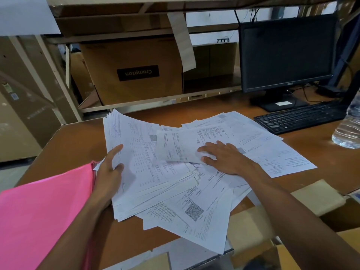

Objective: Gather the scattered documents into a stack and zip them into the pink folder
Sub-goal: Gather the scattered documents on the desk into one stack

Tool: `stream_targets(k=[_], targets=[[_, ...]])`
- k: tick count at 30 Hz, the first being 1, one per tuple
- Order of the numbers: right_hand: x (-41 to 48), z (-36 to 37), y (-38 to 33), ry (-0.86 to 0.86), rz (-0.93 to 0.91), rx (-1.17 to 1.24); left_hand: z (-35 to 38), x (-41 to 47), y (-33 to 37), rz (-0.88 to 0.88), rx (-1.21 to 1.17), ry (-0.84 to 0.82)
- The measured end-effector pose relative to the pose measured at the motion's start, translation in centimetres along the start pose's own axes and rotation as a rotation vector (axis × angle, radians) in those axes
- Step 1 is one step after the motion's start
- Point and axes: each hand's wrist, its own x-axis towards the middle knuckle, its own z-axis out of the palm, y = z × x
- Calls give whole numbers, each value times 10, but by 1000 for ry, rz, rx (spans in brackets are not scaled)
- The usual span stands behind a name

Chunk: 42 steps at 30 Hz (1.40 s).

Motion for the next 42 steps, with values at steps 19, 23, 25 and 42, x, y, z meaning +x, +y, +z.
stream_targets(k=[19,23,25,42], targets=[[26,2,-29,-25,333,-39,1,-2,2,12,53,2],[18,-20,2,-90,279,58,1,-4,4,13,41,-7],[15,-24,15,-13,288,16,0,-3,4,13,41,-6],[-3,-31,9,-96,-70,210,1,-6,8,16,44,-22]])
